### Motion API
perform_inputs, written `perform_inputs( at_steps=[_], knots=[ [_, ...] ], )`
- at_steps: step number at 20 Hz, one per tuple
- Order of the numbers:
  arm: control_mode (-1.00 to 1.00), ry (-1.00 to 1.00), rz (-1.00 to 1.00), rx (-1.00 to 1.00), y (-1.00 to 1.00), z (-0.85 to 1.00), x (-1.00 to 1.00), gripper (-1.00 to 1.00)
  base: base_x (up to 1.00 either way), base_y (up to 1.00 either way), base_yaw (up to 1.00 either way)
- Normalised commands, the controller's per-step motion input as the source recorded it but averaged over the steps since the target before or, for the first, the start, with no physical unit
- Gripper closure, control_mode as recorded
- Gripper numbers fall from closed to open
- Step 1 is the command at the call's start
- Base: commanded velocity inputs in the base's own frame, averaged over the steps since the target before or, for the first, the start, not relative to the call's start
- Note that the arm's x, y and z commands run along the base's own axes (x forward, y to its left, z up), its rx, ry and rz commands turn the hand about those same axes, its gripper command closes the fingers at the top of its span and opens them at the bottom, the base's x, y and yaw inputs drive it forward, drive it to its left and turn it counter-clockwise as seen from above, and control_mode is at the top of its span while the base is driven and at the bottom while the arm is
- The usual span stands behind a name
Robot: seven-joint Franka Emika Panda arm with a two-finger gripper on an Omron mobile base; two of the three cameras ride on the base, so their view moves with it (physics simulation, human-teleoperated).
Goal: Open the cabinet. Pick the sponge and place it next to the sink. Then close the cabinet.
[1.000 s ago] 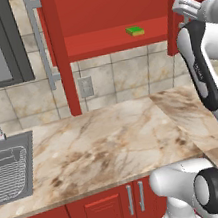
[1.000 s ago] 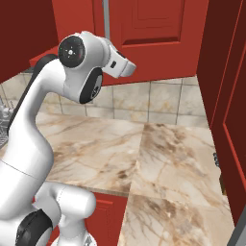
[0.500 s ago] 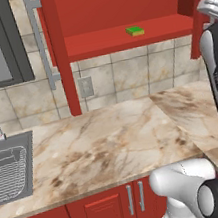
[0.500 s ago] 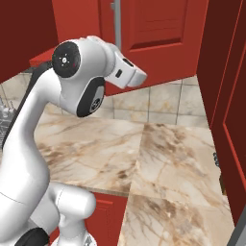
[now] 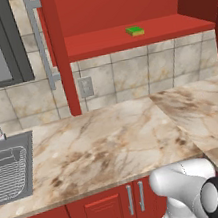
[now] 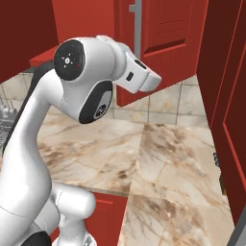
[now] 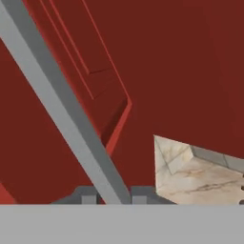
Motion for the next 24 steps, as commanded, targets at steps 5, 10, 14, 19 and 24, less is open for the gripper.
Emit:
perform_inputs(
  at_steps=[5,10,14,19,24],
  knots=[
    [-1.0,0.0,0.0,0.0,0.06,-0.11,-0.41,-1.0,0.0,0.0,0.0],
    [-1.0,0.0,0.0,0.0,0.36,0.0,-0.99,-1.0,0.0,0.0,0.0],
    [-1.0,0.0,0.03,-0.03,0.85,0.0,-0.83,-1.0,0.0,0.0,0.0],
    [-1.0,0.0,0.07,-0.08,0.98,0.04,-0.6,-1.0,0.0,0.0,0.0],
    [-1.0,0.13,0.01,-0.25,0.87,0.16,-0.03,-1.0,0.0,0.0,0.0]
  ],
)
